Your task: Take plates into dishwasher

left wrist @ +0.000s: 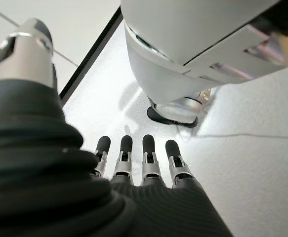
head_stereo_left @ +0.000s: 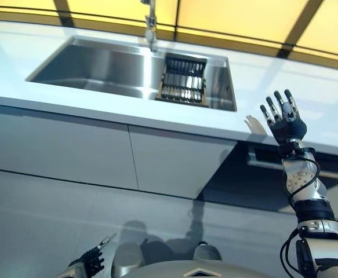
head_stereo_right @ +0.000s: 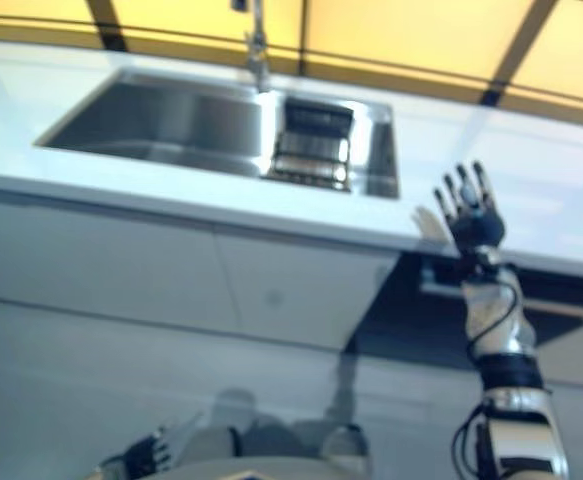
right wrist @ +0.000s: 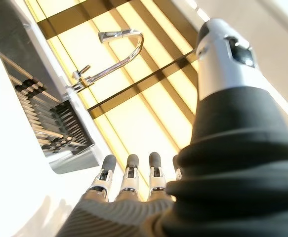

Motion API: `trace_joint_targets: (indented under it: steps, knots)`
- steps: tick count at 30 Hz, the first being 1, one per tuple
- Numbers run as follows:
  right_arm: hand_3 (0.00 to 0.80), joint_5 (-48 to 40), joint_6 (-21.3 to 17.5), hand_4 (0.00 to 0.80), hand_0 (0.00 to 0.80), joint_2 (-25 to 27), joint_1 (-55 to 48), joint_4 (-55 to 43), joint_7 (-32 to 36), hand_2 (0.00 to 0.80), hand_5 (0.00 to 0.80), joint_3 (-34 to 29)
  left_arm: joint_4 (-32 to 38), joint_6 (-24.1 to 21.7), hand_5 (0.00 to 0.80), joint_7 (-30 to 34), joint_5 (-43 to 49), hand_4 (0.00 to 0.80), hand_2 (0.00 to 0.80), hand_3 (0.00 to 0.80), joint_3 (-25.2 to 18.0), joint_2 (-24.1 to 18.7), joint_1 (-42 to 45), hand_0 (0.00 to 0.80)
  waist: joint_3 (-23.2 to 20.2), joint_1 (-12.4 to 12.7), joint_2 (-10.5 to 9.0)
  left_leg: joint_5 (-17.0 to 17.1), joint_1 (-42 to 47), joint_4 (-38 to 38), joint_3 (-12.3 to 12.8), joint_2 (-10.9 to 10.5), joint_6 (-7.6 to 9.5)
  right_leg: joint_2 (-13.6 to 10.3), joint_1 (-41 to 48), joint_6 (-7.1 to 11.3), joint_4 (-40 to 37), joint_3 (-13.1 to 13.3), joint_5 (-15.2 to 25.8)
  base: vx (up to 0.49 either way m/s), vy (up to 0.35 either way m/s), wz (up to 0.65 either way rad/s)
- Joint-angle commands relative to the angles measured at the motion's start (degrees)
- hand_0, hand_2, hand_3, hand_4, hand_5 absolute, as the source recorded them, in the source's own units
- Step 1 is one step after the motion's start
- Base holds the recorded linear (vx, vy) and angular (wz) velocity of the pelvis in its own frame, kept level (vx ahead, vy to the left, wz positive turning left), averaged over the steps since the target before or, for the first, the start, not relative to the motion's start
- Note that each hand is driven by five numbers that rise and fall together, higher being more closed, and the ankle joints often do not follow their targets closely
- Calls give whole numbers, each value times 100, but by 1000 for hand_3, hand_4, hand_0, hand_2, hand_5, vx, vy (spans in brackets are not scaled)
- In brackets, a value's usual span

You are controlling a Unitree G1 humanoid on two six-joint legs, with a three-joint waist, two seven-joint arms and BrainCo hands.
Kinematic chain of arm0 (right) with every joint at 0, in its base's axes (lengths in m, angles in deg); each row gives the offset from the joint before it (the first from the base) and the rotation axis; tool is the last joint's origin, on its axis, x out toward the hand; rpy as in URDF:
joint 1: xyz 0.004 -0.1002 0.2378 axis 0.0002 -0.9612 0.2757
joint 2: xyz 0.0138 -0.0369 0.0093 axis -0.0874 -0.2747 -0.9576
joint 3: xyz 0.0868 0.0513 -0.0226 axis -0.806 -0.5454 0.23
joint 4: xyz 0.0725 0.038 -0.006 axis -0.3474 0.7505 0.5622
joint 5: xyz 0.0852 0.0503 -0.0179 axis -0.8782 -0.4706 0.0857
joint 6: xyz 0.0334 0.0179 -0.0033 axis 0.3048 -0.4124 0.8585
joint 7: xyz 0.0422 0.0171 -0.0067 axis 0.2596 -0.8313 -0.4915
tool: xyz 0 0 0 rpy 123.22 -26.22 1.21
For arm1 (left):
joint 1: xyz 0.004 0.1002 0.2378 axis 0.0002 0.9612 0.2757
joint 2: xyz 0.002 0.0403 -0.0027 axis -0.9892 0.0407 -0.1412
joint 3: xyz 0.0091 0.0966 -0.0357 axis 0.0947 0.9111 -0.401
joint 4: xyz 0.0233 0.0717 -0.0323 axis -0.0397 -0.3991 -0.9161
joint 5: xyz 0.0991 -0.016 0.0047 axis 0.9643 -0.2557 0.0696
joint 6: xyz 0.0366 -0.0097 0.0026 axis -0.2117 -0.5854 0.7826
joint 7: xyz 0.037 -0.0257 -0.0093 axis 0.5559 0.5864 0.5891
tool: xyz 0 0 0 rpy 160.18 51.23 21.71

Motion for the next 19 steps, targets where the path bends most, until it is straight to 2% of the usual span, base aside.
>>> trace_joint_targets:
  steps: [1,4,8,10,11,15,19]
  knots:
    - [0,817,30,0,0,272,-23,237,-166,0,0,42,-167,-256,0,-145,303,0,0,0,45,-26,-206,0,-142,-33,97,36,1200,-1450,149,-27,53,-128,-482,179,-343,12,812,-109,9,-12]
    - [0,1361,206,0,0,98,-608,369,-354,0,0,188,-307,-335,0,-325,439,0,0,0,79,40,-210,0,-226,-127,101,353,1252,-1916,174,32,-45,103,-349,181,-722,-39,785,-120,38,-15]
    - [0,2169,410,0,0,-596,-1600,672,98,0,0,537,-505,-312,0,-432,630,0,0,0,151,152,-200,0,-254,-304,169,651,1296,-2322,254,122,-143,361,-85,82,-881,-104,527,-111,52,-26]
    - [0,2855,537,0,0,-818,-1888,926,193,0,0,715,-528,-254,0,-360,782,0,0,0,184,166,-220,0,-269,-368,193,750,1241,-2367,260,157,-169,371,-52,54,-874,-139,471,-82,28,-25]
    - [0,3256,464,0,0,-916,-2025,1274,290,0,0,881,-530,-249,0,-309,885,0,0,0,265,184,-227,0,-258,-390,218,793,1232,-2385,275,196,-195,366,-10,36,-872,-208,441,-71,24,-8]
    - [0,3478,609,0,0,-1143,-2105,2323,485,0,0,1090,-644,-302,0,-174,899,0,0,0,437,287,-323,0,-251,-389,261,809,1236,-2352,256,248,-223,360,92,-19,-865,-291,357,-20,8,2]
    - [0,3502,400,0,0,-1330,-2082,3071,568,0,0,1140,-731,-389,0,-67,847,0,0,0,557,387,-406,0,-246,-383,308,819,1205,-2309,211,281,-233,365,145,-42,-852,-268,312,0,0,0]
